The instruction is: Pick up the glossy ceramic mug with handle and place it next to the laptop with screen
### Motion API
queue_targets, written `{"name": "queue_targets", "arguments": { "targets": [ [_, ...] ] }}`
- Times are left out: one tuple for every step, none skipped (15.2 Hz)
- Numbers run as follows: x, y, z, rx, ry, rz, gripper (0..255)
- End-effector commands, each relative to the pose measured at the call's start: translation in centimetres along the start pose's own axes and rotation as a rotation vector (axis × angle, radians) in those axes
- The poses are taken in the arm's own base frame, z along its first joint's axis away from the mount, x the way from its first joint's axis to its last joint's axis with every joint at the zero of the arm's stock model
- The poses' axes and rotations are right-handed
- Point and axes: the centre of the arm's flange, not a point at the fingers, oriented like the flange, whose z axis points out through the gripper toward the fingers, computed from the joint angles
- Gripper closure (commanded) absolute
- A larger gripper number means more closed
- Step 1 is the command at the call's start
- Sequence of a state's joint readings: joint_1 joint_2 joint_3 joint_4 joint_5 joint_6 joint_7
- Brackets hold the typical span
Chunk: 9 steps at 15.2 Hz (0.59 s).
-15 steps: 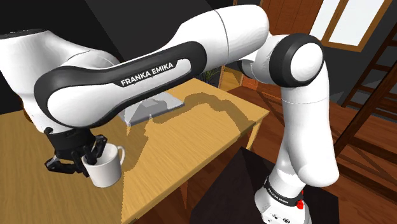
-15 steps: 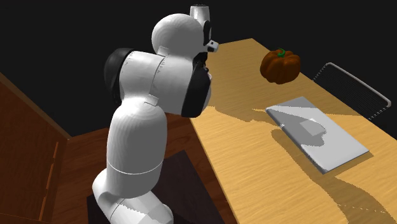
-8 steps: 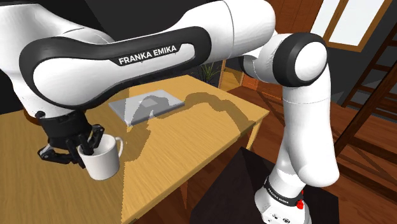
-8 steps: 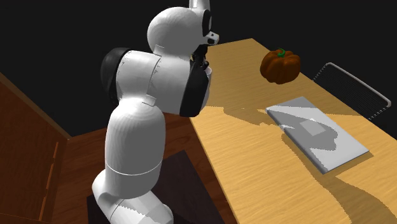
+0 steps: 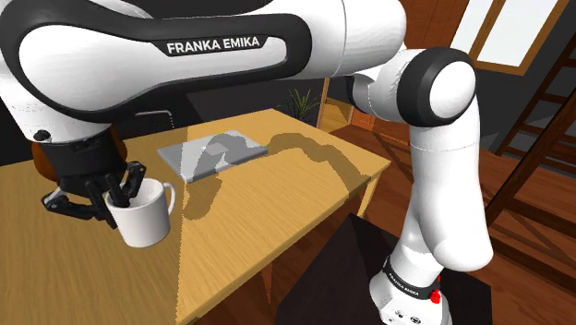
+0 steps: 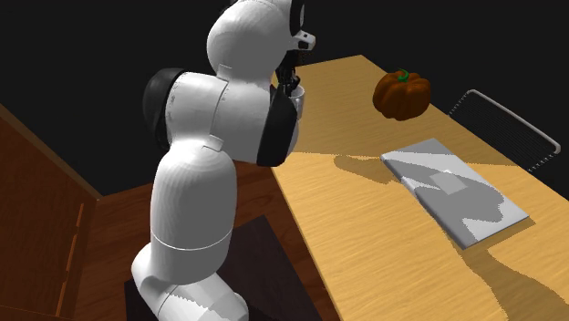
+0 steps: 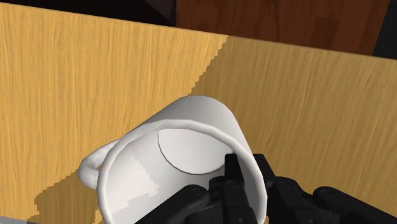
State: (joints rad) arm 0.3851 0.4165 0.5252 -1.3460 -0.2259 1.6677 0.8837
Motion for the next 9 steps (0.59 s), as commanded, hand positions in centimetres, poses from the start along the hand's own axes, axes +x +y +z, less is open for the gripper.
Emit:
{"name": "queue_targets", "arguments": {
  "targets": [
    [0.0,0.1,-1.0,0.0,0.0,0.0,255],
    [0.1,1.4,-1.0,0.0,0.0,0.0,255],
    [0.3,2.7,-0.9,0.0,0.0,0.0,255],
    [0.4,4.0,-0.9,0.0,0.0,0.0,255],
    [0.5,5.3,-0.8,0.0,0.0,0.0,255],
    [0.7,6.6,-0.8,0.0,0.0,0.0,255],
    [0.8,7.9,-0.7,0.0,0.0,0.0,255],
    [1.0,9.2,-0.7,0.0,0.0,0.0,255],
    [1.1,10.5,-0.6,0.0,0.0,0.0,255]
  ]
}}
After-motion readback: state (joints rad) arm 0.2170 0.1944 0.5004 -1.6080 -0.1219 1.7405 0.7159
